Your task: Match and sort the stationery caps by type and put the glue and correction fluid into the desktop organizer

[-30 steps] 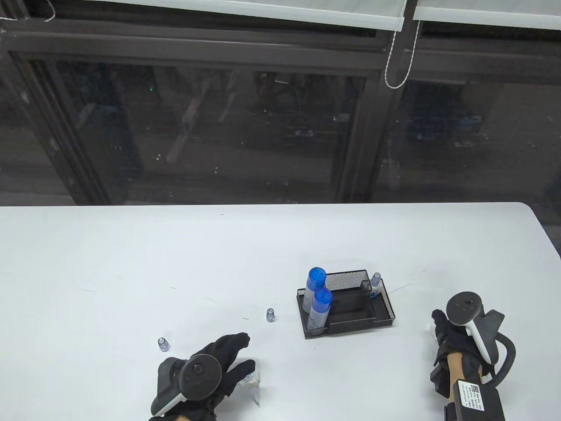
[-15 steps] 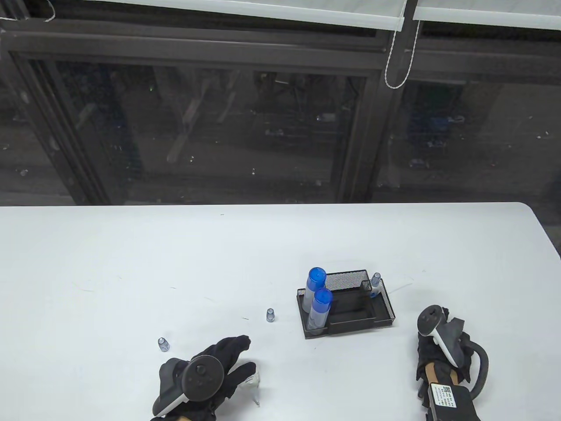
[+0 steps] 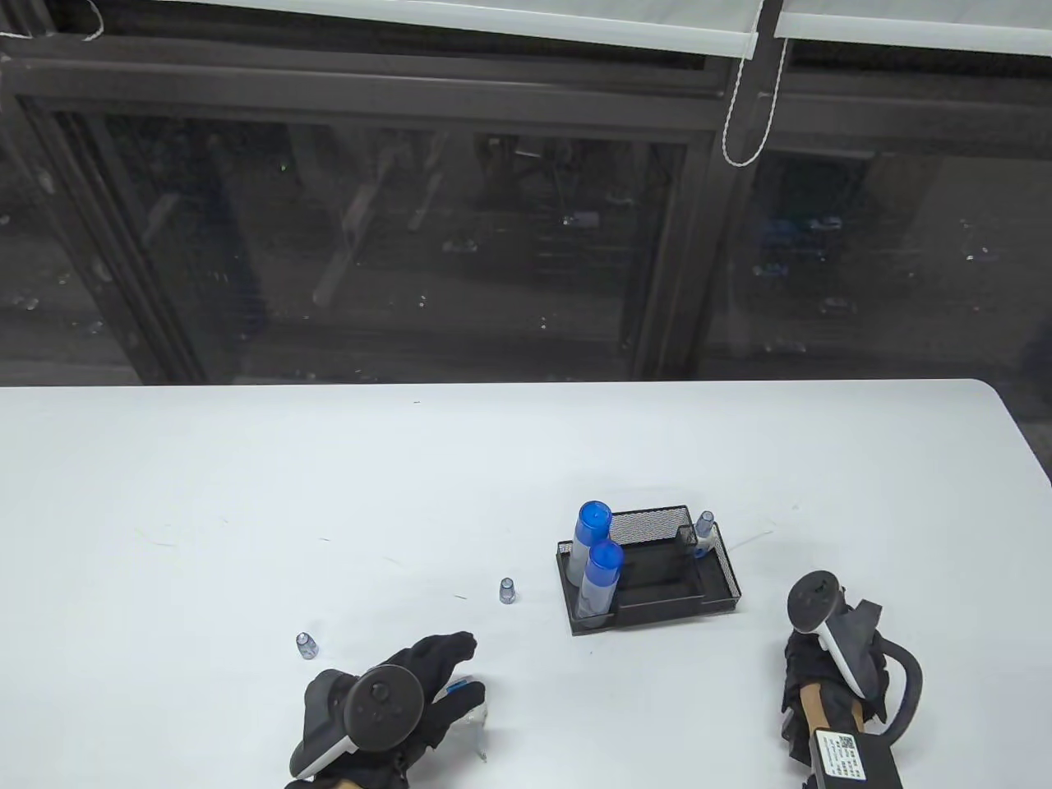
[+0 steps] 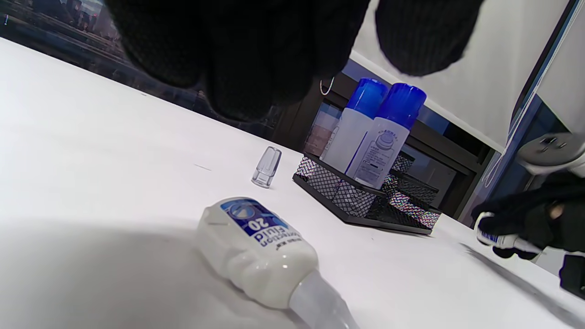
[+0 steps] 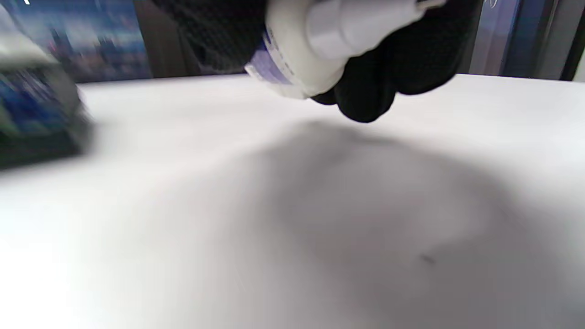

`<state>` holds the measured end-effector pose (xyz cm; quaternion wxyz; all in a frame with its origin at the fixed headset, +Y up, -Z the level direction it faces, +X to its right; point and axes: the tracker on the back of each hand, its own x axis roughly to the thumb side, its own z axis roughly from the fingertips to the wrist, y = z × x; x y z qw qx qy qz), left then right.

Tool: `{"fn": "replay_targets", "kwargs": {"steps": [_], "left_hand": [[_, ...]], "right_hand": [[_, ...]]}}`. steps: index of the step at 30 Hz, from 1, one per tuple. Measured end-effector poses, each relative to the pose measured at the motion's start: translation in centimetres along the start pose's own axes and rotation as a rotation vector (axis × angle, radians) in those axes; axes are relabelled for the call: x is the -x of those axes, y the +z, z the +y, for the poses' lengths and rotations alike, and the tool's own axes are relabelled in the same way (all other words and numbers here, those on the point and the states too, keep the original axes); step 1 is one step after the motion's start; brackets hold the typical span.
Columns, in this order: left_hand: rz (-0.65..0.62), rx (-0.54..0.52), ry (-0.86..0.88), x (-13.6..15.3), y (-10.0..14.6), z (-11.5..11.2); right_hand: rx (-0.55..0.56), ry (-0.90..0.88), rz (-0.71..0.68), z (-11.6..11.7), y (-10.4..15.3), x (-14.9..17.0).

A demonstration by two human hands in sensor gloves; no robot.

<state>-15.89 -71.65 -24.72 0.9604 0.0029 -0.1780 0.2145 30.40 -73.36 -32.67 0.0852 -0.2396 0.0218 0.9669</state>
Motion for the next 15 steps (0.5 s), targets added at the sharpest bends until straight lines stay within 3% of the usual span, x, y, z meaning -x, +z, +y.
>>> {"fn": "replay_targets", "kwargs": {"steps": [3, 7, 11, 15], "left_hand": [[-0.010, -0.010, 0.007, -0.2, 0.1, 0.2], [-0.042, -0.053, -0.018, -1.1, 0.6, 1.0], [-0.073, -0.115, -0.039, -2.0, 1.1, 1.7], [-0.086, -0.144, -0.022, -2.3, 1.3, 1.9]], "right_hand": [[0.029, -0.185, -0.086, -2.8, 1.9, -1.1], [-0.067, -0.535, -0.256, -5.9, 4.8, -3.3], [-0.127, -0.736, -0.426, -6.9, 7.7, -6.2], [-0.227, -0.814, -0.557, -6.0, 10.6, -10.0]]}}
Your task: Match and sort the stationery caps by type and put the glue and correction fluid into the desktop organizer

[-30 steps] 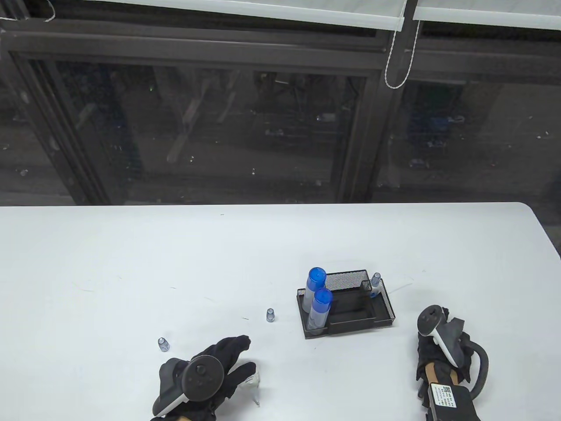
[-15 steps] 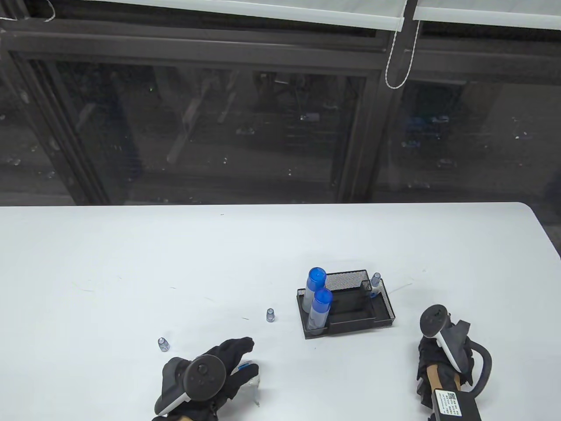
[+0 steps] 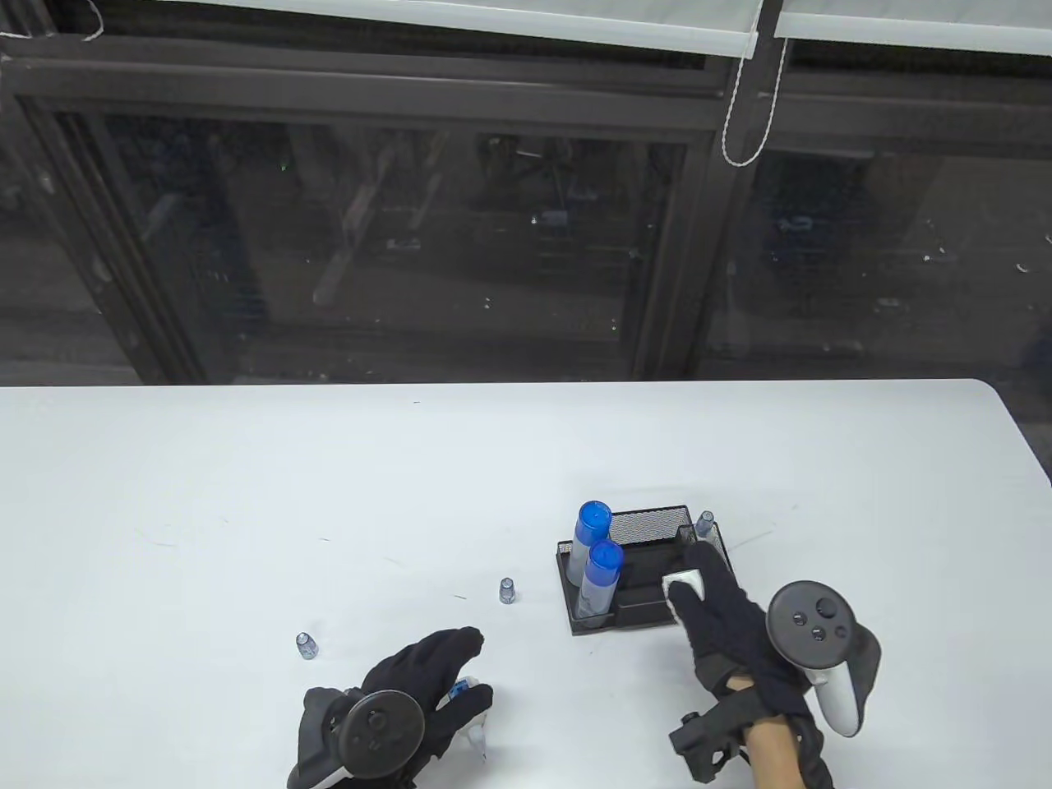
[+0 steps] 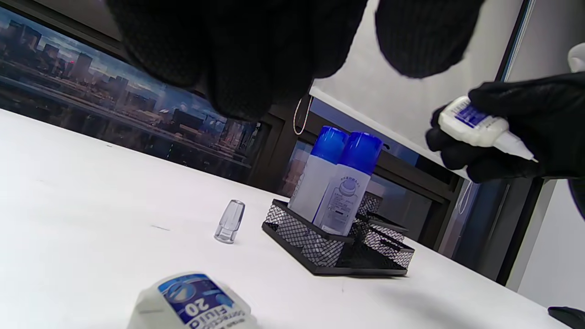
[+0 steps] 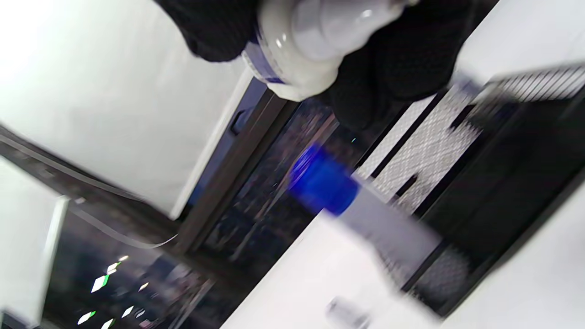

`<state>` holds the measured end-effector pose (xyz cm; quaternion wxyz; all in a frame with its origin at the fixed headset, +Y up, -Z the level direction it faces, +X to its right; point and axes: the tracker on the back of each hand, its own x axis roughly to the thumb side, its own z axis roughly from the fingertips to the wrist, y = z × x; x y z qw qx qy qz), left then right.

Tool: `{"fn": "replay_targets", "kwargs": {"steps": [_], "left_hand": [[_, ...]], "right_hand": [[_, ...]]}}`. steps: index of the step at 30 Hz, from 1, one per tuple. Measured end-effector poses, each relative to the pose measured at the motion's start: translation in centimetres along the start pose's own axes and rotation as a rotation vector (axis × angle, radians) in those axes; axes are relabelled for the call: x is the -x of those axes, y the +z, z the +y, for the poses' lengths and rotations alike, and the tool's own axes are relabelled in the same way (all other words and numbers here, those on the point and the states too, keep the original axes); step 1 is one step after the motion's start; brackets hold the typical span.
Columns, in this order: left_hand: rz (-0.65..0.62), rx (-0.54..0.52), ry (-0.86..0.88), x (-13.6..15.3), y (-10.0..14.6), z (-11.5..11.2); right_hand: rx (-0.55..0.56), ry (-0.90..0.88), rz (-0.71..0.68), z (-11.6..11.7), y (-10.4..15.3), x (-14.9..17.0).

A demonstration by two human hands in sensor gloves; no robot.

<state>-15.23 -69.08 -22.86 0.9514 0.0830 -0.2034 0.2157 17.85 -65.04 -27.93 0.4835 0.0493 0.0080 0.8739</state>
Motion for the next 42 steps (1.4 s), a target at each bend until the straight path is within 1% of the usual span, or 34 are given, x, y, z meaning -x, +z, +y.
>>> {"fn": "replay_targets", "kwargs": {"steps": [1, 2, 5, 7, 8, 11, 13, 17, 18, 20, 21, 22, 26, 30, 34, 38, 42], "left_hand": [[-0.003, 0.002, 0.000, 0.0, 0.0, 0.0], [-0.006, 0.004, -0.002, 0.0, 0.0, -0.1], [-0.016, 0.015, -0.002, -0.3, 0.0, -0.5], [-0.035, 0.016, -0.015, -0.6, 0.1, -0.7], [-0.046, 0.013, -0.023, -0.8, 0.1, -0.8], [-0.080, 0.016, -0.070, -1.5, 0.3, -1.3], [-0.116, 0.004, -0.118, -2.0, 0.4, -1.6], [-0.193, -0.035, -0.175, -3.2, 0.6, -2.1], [-0.216, -0.044, -0.175, -3.4, 0.6, -2.2], [-0.238, -0.053, -0.176, -3.7, 0.5, -2.4], [-0.245, -0.053, -0.175, -3.7, 0.5, -2.5], [-0.246, -0.053, -0.174, -3.6, 0.5, -2.6], [-0.235, -0.031, -0.155, -3.2, 0.3, -2.7], [-0.232, -0.008, -0.143, -3.0, 0.3, -2.7], [-0.230, 0.006, -0.118, -2.9, 0.2, -2.8], [-0.212, -0.007, -0.078, -2.5, 0.3, -2.5], [-0.169, -0.002, 0.012, -1.7, 0.1, -2.2]], "right_hand": [[-0.057, -0.025, -0.022, 1.6, 0.0, -0.5], [-0.103, -0.042, -0.038, 2.7, -0.1, -0.8], [-0.354, -0.129, -0.053, 8.1, -0.3, -0.8], [-0.413, -0.173, -0.045, 10.5, -0.3, -0.2], [-0.416, -0.192, -0.033, 11.4, -0.1, 0.1], [-0.425, -0.226, -0.013, 13.1, 0.4, 0.9], [-0.433, -0.233, -0.033, 13.3, 0.8, 0.8], [-0.381, -0.322, -0.022, 12.9, 1.4, 1.1], [-0.389, -0.359, -0.003, 13.0, 1.5, 1.4], [-0.448, -0.453, 0.036, 13.1, 1.8, 2.0], [-0.446, -0.478, 0.060, 13.1, 1.9, 2.1], [-0.423, -0.483, 0.070, 13.0, 2.0, 2.3], [-0.433, -0.475, 0.067, 13.0, 2.0, 2.3], [-0.487, -0.525, 0.039, 12.8, 1.9, 2.4], [-0.517, -0.566, 0.012, 12.7, 2.0, 2.4], [-0.561, -0.552, -0.018, 12.7, 1.9, 2.3], [-0.572, -0.490, -0.070, 12.8, 1.8, 1.9]]}}
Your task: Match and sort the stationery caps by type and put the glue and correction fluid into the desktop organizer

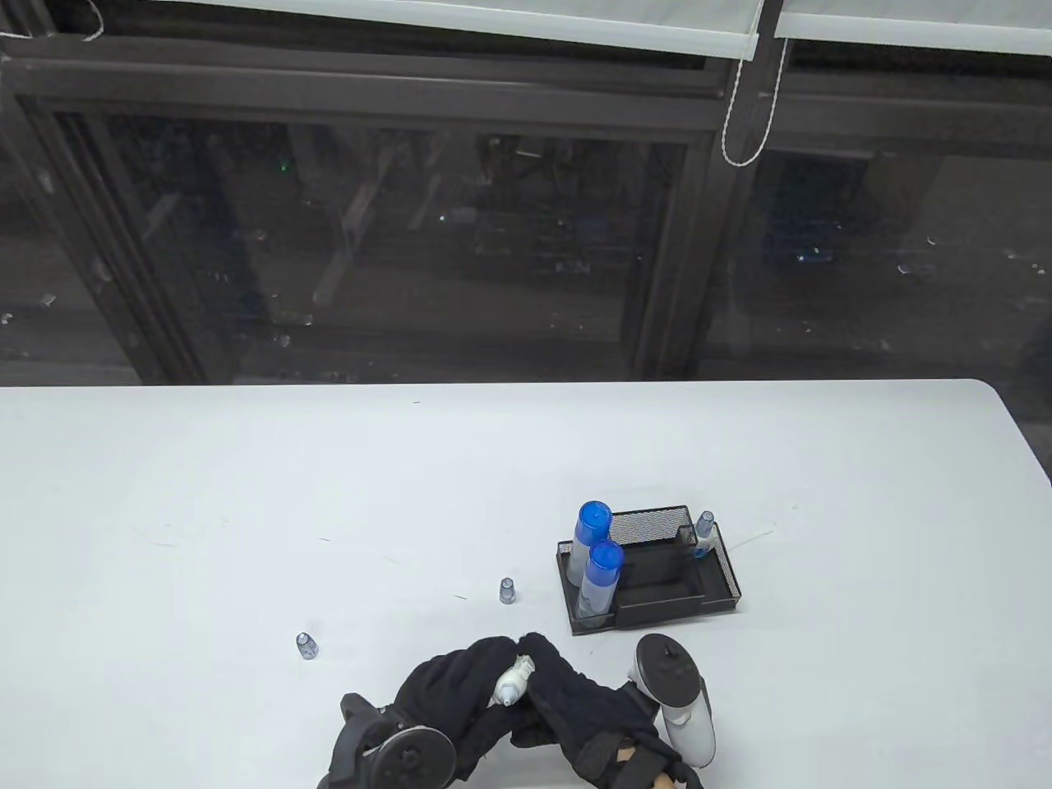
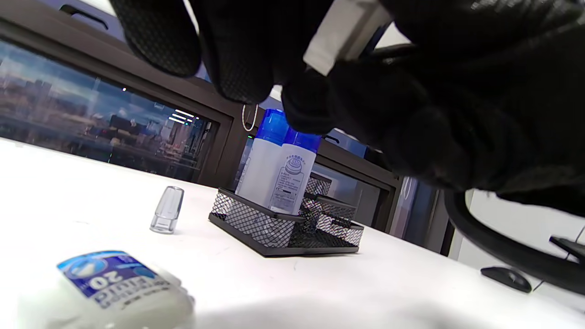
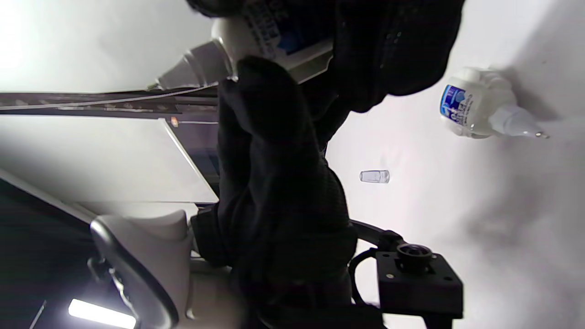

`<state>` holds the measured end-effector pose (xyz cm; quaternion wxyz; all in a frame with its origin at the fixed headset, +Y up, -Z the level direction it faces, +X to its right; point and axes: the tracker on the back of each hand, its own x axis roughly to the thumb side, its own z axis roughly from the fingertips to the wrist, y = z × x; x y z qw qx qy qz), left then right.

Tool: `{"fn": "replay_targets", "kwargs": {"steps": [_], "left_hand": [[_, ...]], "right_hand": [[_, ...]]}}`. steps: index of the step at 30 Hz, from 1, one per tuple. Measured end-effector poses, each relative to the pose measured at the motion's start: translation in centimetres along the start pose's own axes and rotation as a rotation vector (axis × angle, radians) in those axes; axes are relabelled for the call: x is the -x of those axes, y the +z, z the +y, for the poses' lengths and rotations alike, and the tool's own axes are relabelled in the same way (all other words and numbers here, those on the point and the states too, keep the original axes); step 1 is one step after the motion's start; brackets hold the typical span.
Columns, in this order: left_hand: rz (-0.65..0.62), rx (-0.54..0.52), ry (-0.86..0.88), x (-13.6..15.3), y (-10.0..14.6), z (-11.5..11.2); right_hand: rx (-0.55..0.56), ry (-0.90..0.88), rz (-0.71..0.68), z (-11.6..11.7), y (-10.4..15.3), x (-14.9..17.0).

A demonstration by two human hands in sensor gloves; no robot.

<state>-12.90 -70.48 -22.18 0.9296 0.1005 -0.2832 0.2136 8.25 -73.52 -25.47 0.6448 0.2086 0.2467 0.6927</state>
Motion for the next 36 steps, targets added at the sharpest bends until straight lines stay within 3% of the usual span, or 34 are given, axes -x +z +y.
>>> {"fn": "replay_targets", "kwargs": {"steps": [6, 14, 28, 32, 36], "left_hand": [[0.008, 0.010, 0.033, 0.2, 0.0, 0.2], [-0.011, 0.026, -0.003, 0.3, 0.0, 0.6], [-0.037, -0.074, -0.292, -1.0, 0.5, 1.6], [0.001, -0.063, -0.263, -0.3, 0.4, 2.0], [0.186, -0.084, -0.279, 2.7, 0.6, 4.2]], "right_hand": [[0.088, 0.183, -0.010, 0.2, 0.2, -0.5], [0.076, 0.230, -0.017, -0.2, 0.2, -0.5], [0.220, 0.489, -0.079, 0.7, 0.8, -1.6], [0.269, 0.548, -0.132, 0.8, 1.1, -2.2], [0.316, 0.536, -0.148, 0.2, 1.5, -2.5]]}}
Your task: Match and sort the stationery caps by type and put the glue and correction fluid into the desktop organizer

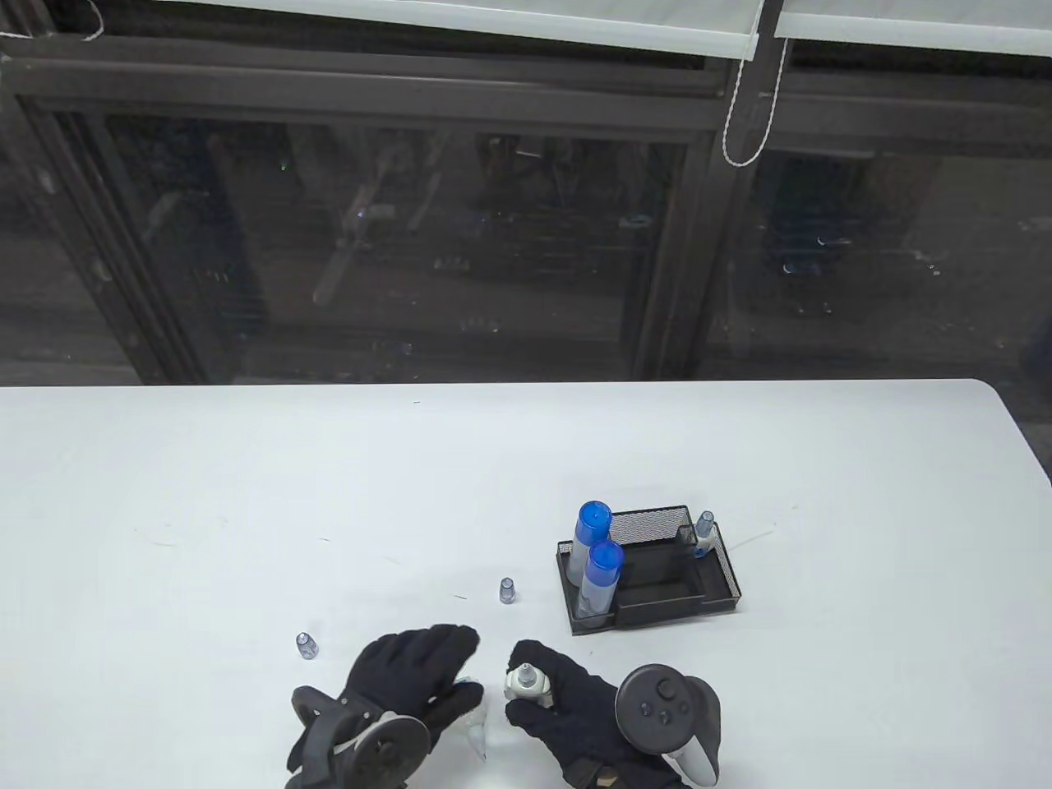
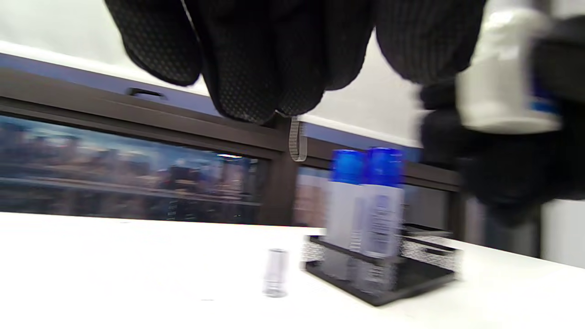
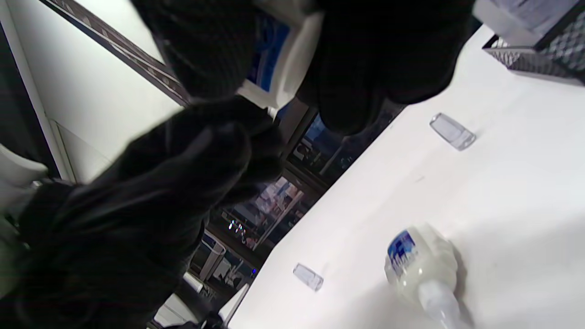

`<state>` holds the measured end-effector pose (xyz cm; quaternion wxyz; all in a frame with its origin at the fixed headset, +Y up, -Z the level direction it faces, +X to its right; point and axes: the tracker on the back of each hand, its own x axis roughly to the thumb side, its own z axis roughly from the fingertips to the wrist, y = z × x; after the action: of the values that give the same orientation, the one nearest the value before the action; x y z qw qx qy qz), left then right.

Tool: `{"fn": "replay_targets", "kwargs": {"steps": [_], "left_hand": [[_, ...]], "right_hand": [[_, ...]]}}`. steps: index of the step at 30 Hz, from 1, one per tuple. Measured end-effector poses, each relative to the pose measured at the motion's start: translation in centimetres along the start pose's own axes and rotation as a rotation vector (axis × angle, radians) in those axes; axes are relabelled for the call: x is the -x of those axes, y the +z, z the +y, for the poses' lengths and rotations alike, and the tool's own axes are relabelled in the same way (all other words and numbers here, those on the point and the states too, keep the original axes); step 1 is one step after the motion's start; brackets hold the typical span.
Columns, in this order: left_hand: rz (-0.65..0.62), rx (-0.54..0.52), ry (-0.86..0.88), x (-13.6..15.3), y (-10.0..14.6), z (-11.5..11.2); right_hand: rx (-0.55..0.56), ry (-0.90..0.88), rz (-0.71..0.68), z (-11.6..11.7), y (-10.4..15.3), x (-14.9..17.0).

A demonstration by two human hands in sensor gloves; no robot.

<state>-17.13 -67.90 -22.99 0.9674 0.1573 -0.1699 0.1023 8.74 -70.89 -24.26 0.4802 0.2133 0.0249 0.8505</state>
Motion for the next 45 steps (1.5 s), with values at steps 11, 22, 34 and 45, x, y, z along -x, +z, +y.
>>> {"fn": "replay_targets", "kwargs": {"steps": [11, 22, 34, 45], "left_hand": [[0.552, 0.133, -0.070, 12.3, 0.6, -1.7], [0.594, 0.343, -0.173, 13.3, 0.2, -5.8], [0.573, 0.352, -0.191, 13.0, -0.3, -6.3], [0.029, -0.011, 0.489, 0.5, -4.3, 3.6]], "right_hand": [[0.075, -0.045, 0.029, -1.5, 0.2, 0.8], [0.091, -0.076, 0.058, -1.9, 0.1, 1.4], [0.062, -0.044, 0.071, -1.5, 0.0, 1.5], [0.034, -0.017, 0.073, -1.0, -0.2, 1.3]]}}
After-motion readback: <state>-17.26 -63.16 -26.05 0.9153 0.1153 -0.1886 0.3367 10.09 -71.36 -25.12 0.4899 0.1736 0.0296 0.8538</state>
